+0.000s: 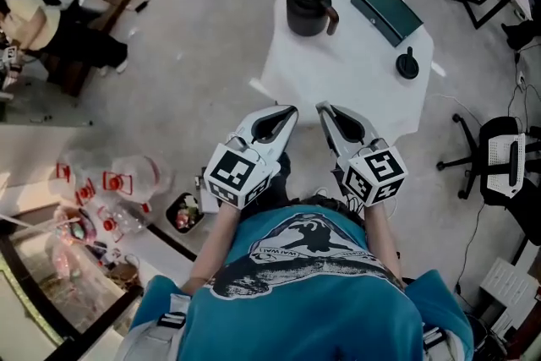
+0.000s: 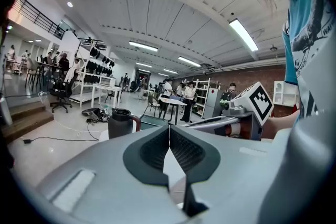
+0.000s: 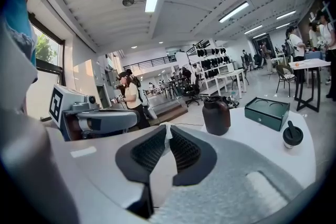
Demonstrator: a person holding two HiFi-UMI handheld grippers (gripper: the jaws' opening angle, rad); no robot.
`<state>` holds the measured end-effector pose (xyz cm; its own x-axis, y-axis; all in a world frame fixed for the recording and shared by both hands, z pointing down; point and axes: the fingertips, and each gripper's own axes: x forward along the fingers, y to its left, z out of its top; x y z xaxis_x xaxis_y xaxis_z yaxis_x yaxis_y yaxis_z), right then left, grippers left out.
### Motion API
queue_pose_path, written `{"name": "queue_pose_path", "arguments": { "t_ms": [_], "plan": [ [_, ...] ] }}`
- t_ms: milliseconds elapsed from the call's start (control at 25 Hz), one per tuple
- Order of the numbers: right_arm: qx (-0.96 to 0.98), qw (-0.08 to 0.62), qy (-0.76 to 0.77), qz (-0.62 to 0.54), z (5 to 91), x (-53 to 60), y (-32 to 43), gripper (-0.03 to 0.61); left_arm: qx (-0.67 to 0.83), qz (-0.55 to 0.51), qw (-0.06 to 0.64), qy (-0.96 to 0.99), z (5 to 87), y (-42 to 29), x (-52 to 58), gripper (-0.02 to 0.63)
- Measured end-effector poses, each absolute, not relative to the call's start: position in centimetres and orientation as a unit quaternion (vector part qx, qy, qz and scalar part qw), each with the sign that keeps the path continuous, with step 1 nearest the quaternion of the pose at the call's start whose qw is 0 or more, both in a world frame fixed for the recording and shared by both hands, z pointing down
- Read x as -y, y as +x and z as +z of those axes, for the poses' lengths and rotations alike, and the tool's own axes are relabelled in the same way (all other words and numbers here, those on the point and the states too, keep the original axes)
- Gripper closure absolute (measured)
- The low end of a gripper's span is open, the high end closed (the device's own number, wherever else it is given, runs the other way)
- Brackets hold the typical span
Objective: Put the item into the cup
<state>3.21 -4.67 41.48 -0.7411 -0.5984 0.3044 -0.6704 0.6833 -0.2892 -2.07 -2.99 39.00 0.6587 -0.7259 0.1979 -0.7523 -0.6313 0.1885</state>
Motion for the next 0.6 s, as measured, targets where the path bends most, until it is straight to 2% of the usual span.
{"name": "queue_pose_path", "arguments": {
  "t_ms": [600],
  "plan": [
    [0.894, 0.095, 0.392, 0.193, 41.9, 8.8, -4.5, 0.551, 0.362, 0.045, 0.123, 0.923, 38.9, -9.9, 9.0, 0.607]
  ]
}}
